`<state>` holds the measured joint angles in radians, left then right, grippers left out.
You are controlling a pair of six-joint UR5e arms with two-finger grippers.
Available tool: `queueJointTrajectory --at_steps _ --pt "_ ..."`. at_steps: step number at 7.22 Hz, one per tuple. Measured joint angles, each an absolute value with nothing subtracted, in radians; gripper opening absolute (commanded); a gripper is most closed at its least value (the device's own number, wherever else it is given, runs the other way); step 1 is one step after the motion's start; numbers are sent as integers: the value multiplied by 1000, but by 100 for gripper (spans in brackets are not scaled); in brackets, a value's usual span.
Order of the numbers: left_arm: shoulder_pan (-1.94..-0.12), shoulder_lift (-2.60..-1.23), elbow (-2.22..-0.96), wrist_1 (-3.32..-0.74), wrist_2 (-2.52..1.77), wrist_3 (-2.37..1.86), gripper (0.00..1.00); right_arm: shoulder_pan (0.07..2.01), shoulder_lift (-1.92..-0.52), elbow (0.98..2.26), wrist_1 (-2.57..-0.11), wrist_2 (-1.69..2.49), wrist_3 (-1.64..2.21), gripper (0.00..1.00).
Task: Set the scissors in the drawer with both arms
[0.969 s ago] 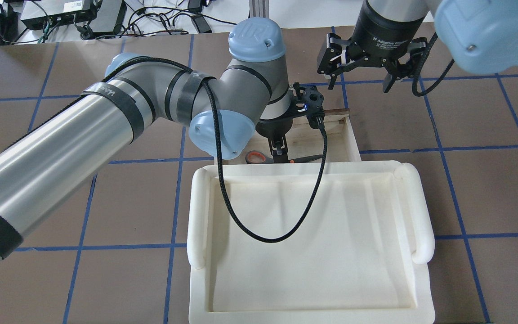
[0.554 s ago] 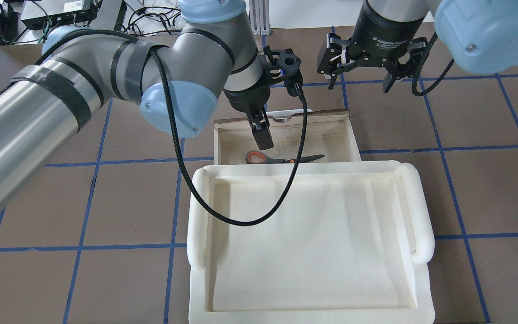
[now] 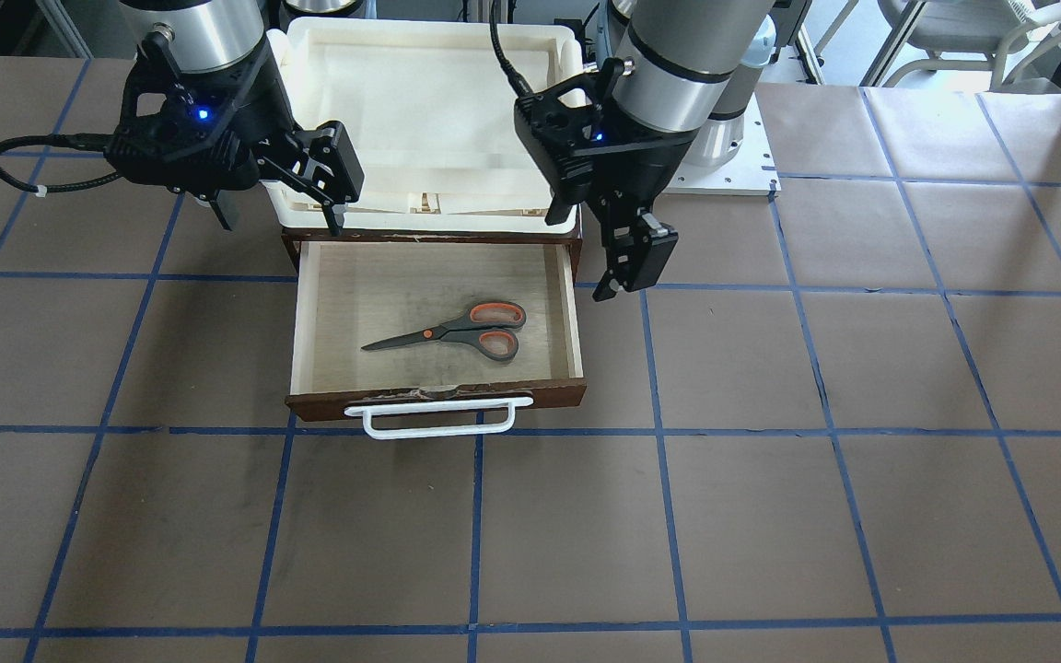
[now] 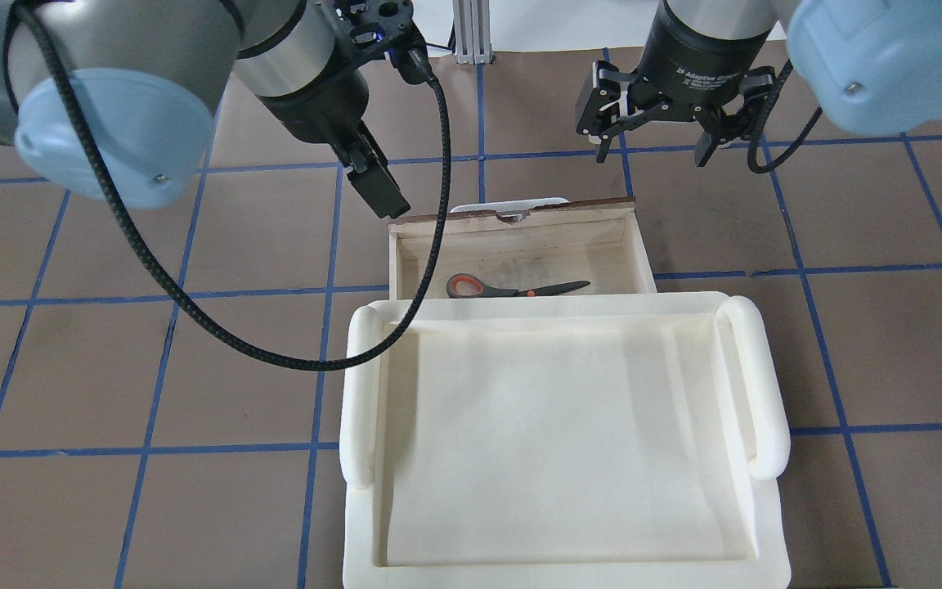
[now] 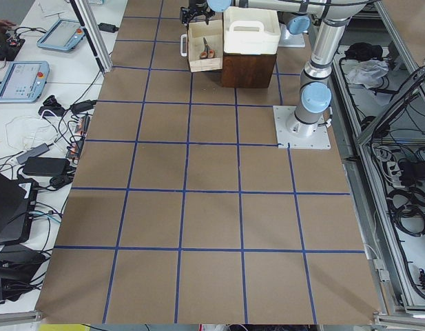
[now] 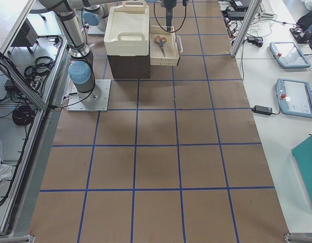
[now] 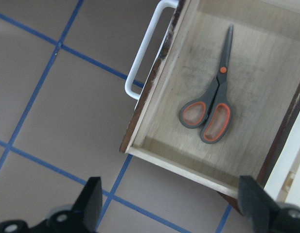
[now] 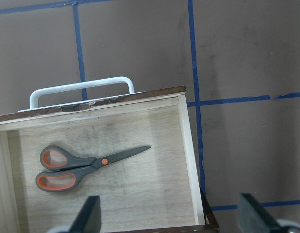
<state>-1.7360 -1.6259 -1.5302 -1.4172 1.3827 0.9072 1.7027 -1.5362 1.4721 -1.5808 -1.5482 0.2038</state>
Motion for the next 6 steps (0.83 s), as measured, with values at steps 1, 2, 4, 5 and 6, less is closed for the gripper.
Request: queueJointTrajectory --at_steps 1,2,4,5,6 --pt "-1695 -1587 -1534 -1436 1386 871 100 1703 -1538 1472 -1582 -1555 191 100" --pt "-1656 -1553 -1539 -1450 1391 800 100 1704 -1540 1473 -1583 -1559 184 100" --pt "-1615 -1511 -1544 -1491 1501 608 100 1705 -1542 1473 -1585 -1567 180 100" --pt "-1599 -1502 -1547 -1502 1556 501 100 1705 -1543 1473 -1585 -1580 173 100" --pt "-1579 -1498 -1554 -1507 1580 399 100 1706 -1543 1473 -1585 -1594 160 100"
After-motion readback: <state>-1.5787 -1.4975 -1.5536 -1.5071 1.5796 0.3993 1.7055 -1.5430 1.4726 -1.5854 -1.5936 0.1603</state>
